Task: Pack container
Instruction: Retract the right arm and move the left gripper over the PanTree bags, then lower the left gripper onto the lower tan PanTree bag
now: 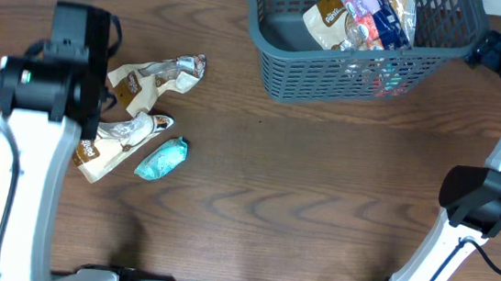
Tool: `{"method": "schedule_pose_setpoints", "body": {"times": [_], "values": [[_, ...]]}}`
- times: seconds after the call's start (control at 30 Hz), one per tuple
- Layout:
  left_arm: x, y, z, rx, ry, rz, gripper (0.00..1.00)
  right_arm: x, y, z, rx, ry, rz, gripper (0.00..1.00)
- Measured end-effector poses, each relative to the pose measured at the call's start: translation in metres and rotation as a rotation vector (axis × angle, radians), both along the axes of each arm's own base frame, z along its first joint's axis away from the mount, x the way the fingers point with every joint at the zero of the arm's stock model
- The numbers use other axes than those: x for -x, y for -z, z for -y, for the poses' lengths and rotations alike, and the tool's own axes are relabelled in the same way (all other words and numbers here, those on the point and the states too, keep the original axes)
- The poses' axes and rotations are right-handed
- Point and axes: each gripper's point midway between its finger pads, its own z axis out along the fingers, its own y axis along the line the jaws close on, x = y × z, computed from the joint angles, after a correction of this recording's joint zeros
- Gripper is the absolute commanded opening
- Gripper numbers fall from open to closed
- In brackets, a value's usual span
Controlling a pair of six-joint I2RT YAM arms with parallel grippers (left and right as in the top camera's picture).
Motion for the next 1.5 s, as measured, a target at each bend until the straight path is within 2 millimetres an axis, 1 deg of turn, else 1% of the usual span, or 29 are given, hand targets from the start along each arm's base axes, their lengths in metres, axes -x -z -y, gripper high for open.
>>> {"method": "schedule_pose_setpoints", "body": {"times": [0.13, 0.23, 0.33, 0.43, 0.67, 1.03, 1.1, 1.2, 1.27, 1.33, 1.5], "values": [[-0.015, 0.042, -0.005, 0.106, -0.048, -0.108, 0.99, 0.0, 0.0, 0.0, -0.002, 0.003, 0.001, 0.99], [-0.02, 0.064, -0.006, 0.172, -0.076, -0.165, 0.99, 0.0, 0.0, 0.0, -0.003, 0.003, 0.001, 0.99], [-0.023, 0.076, -0.004, 0.225, -0.097, -0.194, 0.99, 0.0, 0.0, 0.0, -0.001, 0.002, 0.001, 0.99], [-0.025, 0.084, 0.001, 0.26, -0.098, -0.214, 0.99, 0.0, 0.0, 0.001, 0.009, -0.011, -0.006, 0.99], [-0.025, 0.086, 0.005, 0.285, -0.095, -0.218, 0.99, -0.004, -0.002, 0.004, 0.028, -0.032, 0.004, 0.99], [-0.023, 0.087, 0.003, 0.269, -0.092, -0.23, 0.99, -0.017, -0.007, 0.006, 0.022, -0.044, 0.07, 0.99], [-0.021, 0.087, 0.002, 0.265, -0.094, -0.239, 0.99, -0.018, -0.011, 0.007, 0.027, -0.047, 0.084, 0.99], [-0.018, 0.087, 0.002, 0.261, -0.096, -0.25, 0.99, -0.018, -0.024, 0.01, 0.028, -0.04, 0.132, 0.99], [-0.016, 0.087, 0.002, 0.26, -0.097, -0.256, 0.99, -0.013, -0.034, 0.015, 0.03, -0.028, 0.159, 0.99], [-0.014, 0.088, 0.001, 0.257, -0.098, -0.264, 0.99, -0.004, -0.047, 0.024, 0.036, -0.002, 0.188, 0.99], [-0.014, 0.088, 0.001, 0.254, -0.098, -0.266, 0.99, 0.032, -0.081, 0.057, 0.066, 0.093, 0.258, 0.99]]}}
